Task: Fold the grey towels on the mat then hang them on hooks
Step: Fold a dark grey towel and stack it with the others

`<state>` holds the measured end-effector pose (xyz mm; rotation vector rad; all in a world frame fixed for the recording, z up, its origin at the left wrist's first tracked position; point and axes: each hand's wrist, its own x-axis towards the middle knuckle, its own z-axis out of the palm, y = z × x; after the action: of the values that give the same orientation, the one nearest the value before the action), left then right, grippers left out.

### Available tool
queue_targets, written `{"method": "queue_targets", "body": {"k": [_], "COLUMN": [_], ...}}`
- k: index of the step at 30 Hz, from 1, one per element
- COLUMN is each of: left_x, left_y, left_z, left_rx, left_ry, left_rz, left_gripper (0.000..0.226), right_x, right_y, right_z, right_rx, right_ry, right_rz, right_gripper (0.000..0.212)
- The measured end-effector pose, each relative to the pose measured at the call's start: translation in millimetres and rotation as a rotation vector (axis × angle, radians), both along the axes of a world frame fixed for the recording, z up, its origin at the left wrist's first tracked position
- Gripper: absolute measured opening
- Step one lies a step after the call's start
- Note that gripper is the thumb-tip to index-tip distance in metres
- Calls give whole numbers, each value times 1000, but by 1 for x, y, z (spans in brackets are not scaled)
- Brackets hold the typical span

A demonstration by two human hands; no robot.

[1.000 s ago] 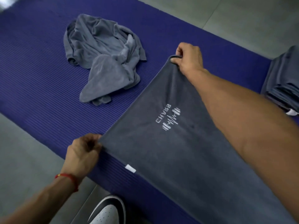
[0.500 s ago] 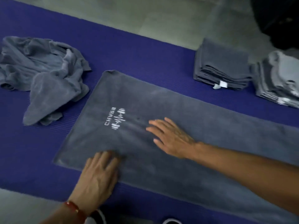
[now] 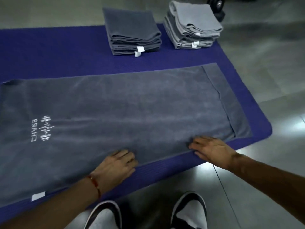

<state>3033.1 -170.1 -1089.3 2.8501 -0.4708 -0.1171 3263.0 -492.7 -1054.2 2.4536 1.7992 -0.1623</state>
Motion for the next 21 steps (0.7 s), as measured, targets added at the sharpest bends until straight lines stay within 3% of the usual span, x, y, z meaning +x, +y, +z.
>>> {"method": "queue_targets", "body": {"k": [2,5,8,12,14,15,17,19,21], "left_x": [8,18,28,26,26,28,40,58,74], "left_y": [-10,-29,-36,-24,-19,-17,-13,-8,-3], "left_z": [5,14,21,23,23,24,25,24,20], "left_rx": [142,298,294,79,47,41,56,117,161], "left_ry": [32,80,103,55,38,25,-8,-16,46], "left_rz": [-29,-40,-33,23,47,83,131,141,141], "left_gripper": [17,27,25,4,15,19,27,41,52], "right_x": [-4,-9,-11,-9,-5,1,21,47,67], "right_y": [2,6,10,12,-1,-10,-34,-63,-88], "right_z": [-3,-9,-14,-9,-2,0,0,-2,-8], "right_rx": [1,-64,-93,44,100,142,192,160,92], "right_ry": [-47,-53,-63,16,98,118,118,100,203], "right_rz": [-21,-70,-122,-107,-184,-320,-806,-1395,-1774], "right_gripper": [18,46,57,32,19,17,19,32,51]}}
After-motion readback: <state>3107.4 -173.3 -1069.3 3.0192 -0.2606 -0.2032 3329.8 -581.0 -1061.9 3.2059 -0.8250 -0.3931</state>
